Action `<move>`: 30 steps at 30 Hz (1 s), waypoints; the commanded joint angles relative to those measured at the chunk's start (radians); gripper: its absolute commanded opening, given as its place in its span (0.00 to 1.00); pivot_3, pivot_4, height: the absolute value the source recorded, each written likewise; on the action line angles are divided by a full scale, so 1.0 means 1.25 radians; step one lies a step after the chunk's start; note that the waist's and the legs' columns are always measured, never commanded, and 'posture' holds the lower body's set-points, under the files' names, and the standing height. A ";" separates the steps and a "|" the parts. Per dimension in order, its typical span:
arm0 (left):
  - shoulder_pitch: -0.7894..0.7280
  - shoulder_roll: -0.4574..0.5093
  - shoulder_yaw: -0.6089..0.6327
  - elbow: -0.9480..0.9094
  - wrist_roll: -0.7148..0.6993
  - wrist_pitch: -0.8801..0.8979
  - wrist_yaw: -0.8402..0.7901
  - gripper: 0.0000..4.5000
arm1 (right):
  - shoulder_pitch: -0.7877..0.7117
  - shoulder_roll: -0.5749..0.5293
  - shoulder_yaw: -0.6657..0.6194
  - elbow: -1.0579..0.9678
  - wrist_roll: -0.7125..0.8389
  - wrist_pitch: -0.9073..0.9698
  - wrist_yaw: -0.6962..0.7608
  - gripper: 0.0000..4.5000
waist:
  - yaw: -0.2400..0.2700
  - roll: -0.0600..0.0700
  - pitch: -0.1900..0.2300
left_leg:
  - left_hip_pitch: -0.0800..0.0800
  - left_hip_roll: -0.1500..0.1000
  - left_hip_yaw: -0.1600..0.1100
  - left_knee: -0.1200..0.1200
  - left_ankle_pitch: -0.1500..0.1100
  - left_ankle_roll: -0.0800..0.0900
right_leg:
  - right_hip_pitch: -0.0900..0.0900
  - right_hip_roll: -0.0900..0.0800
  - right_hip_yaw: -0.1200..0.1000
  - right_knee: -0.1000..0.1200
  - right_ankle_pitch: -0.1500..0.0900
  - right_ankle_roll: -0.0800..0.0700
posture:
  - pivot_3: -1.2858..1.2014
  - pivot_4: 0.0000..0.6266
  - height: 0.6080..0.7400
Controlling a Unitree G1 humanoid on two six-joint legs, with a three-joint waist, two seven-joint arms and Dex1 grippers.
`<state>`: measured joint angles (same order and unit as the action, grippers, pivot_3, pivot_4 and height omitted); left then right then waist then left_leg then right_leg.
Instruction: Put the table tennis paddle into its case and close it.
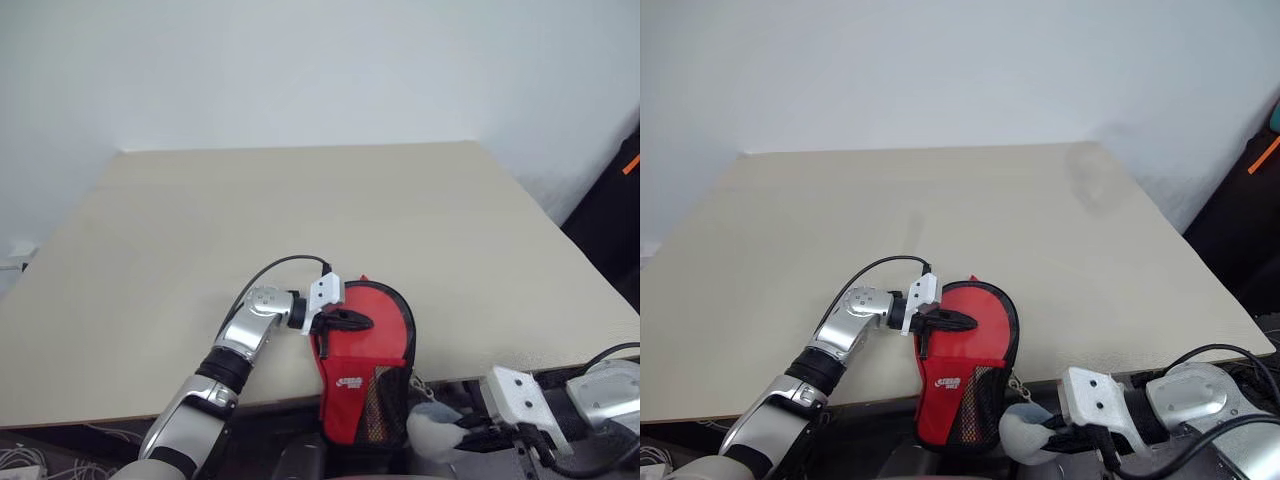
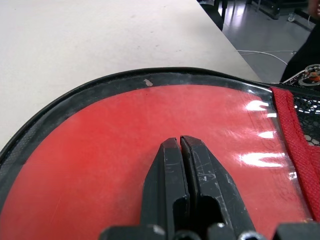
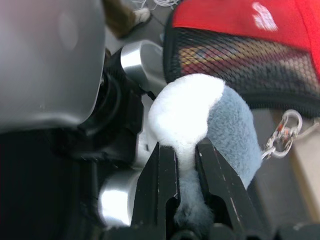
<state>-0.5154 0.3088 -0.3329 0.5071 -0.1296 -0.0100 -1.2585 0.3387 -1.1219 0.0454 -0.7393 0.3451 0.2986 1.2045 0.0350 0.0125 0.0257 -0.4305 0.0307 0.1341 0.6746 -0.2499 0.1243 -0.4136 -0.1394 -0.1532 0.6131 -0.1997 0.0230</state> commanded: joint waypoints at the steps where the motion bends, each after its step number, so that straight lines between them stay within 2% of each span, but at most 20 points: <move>1: 0.011 0.014 -0.012 0.031 0.027 0.018 -0.004 0.00 | 0.004 0.006 0.053 0.039 -0.123 -0.197 0.020 0.00 | 0.000 0.000 0.000 | 0.000 0.000 -0.001 -0.001 0.000 0.000 | 0.002 0.001 -0.001 -0.002 0.000 0.000 | 0.52 0.00 0.81; 9: 0.009 0.020 -0.010 0.024 0.028 0.026 -0.005 0.00 | 0.020 0.010 0.119 0.088 -0.262 -0.433 -0.003 0.00 | 0.000 0.000 0.000 | 0.001 0.000 -0.002 -0.001 -0.002 -0.001 | 0.003 0.001 -0.002 -0.004 0.000 0.000 | 0.52 0.00 0.81; 15: 0.011 0.020 -0.011 0.023 0.028 0.027 -0.004 0.00 | 0.074 -0.014 0.110 0.140 -0.330 -0.563 -0.032 0.00 | 0.000 0.000 0.000 | 0.001 0.000 -0.003 0.000 -0.002 -0.002 | 0.004 0.001 -0.002 -0.004 0.000 0.000 | 0.52 0.00 0.81; 23: 0.016 0.016 -0.012 0.023 0.028 0.024 0.002 0.00 | 0.130 -0.036 0.109 0.125 -0.375 -0.631 -0.053 0.00 | 0.000 0.000 0.000 | 0.001 0.000 -0.003 0.000 -0.002 -0.002 | 0.004 0.001 -0.002 -0.003 0.000 0.000 | 0.52 0.00 0.81; 30: 0.018 0.011 -0.013 0.021 0.027 0.026 0.011 0.00 | 0.192 -0.042 0.131 0.007 -0.388 -0.600 -0.053 0.00 | 0.000 0.000 0.000 | 0.001 0.000 -0.003 0.000 -0.002 -0.002 | 0.004 0.001 -0.002 -0.003 0.000 0.000 | 0.52 0.00 0.81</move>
<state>-0.5165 0.3164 -0.3324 0.5020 -0.1294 0.0079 -1.2514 0.5750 -1.1646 0.2013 -0.6695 -0.1441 -0.4664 1.1337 0.0353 0.0129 0.0251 -0.4288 0.0311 0.1301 0.6754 -0.2520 0.1222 -0.4077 -0.1383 -0.1558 0.6094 -0.1996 0.0230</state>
